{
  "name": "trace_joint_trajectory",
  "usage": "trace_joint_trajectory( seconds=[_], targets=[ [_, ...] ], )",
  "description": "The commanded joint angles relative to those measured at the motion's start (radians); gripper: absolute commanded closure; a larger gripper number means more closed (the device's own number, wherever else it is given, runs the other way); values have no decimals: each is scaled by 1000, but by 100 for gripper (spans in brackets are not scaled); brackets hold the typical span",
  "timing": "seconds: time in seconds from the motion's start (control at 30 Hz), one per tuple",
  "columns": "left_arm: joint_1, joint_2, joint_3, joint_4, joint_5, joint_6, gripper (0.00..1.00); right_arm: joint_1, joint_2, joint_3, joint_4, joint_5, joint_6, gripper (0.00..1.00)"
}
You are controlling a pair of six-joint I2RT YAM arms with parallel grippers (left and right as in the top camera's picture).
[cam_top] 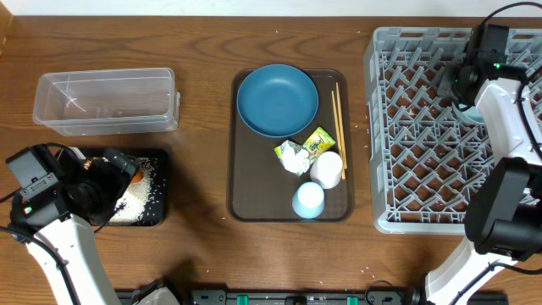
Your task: Sort waste into correct bins and load items into the dishwasher rack
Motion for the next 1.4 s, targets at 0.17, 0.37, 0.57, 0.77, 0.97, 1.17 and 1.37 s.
trace_joint_trajectory(
  seconds=[0.17, 0.37, 0.57, 0.77, 0.97, 1.17, 1.37],
  targets=[
    [6, 2, 2, -2, 9, 24, 2, -11, -99, 137, -53, -427, 19, 99],
    [6, 2, 2, -2, 9, 24, 2, -11, -68, 118, -3, -716, 9, 99],
    [6, 2, 2, -2, 9, 24, 2, -18, 68, 109, 143, -972, 37, 99],
    [6, 2, 2, -2, 9, 24, 2, -75, 166, 109, 265, -1068, 127, 99],
    [6, 2, 2, -2, 9, 24, 2, -171, 199, 108, 294, -1176, 165, 99],
    [6, 2, 2, -2, 9, 24, 2, -238, 199, 108, 271, -1281, 182, 99],
    [6, 2, 2, -2, 9, 24, 2, -245, 199, 96, 224, -1313, 152, 99]
  ],
)
